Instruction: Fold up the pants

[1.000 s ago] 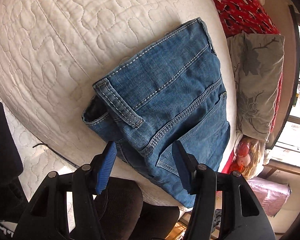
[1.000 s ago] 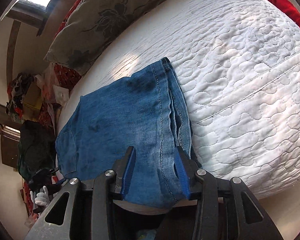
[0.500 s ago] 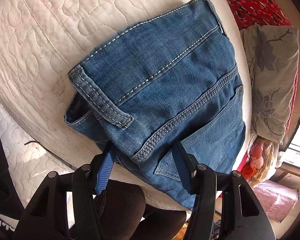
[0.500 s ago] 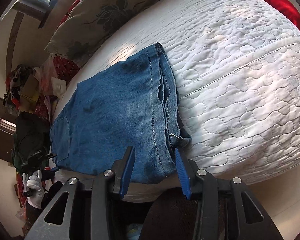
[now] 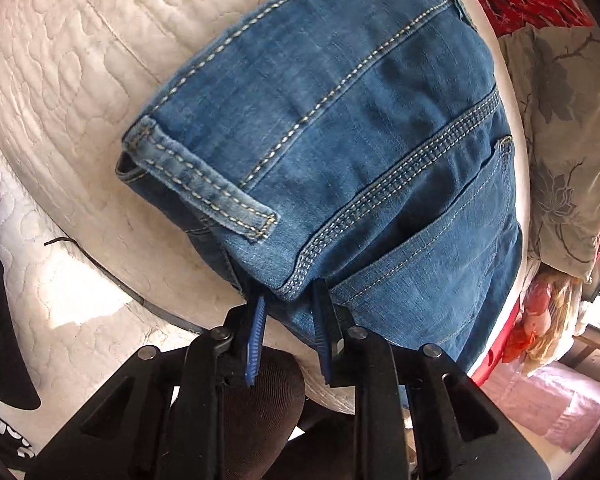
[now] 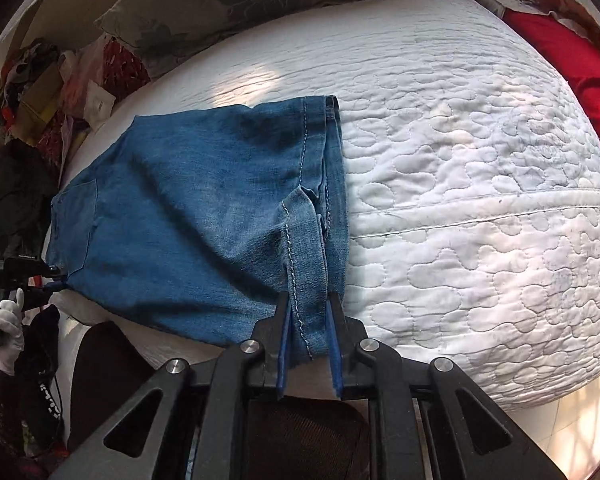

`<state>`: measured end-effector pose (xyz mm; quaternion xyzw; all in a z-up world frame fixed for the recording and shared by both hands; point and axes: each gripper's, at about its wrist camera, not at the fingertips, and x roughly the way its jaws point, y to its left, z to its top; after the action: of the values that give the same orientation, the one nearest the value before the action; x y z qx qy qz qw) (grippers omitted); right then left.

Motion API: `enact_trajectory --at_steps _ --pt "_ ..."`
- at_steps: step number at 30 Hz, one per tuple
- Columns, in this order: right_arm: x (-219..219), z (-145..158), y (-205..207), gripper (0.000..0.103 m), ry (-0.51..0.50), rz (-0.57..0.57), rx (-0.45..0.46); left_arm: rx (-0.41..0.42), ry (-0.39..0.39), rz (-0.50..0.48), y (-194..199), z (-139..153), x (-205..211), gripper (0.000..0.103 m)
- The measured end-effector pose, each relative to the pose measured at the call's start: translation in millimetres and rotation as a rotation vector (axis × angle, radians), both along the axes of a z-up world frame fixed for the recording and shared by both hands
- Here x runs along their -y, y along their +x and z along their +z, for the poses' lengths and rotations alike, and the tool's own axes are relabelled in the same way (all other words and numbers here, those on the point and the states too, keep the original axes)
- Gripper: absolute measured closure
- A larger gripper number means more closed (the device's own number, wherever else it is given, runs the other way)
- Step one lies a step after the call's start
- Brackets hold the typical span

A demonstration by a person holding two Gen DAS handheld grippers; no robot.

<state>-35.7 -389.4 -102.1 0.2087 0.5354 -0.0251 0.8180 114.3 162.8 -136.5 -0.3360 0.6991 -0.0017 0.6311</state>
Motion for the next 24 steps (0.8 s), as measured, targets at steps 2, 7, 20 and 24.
enact_trajectory --at_steps 2,7,20,24 --pt "4 -3 -7 0.086 0.037 -0.031 0.019 -0.008 -0.037 0.013 -3 0 -9 0.083" --pt "14 -1 -15 0.081 0.080 -0.069 0.014 0.060 -0.102 0.043 -14 18 -32 0.083" --pt "66 39 21 0.056 0.254 -0.298 0.201 0.172 -0.068 -0.024 24 45 -15 0.060" --pt "65 22 68 0.056 0.250 -0.290 0.175 0.138 -0.066 -0.086 35 33 16 0.060"
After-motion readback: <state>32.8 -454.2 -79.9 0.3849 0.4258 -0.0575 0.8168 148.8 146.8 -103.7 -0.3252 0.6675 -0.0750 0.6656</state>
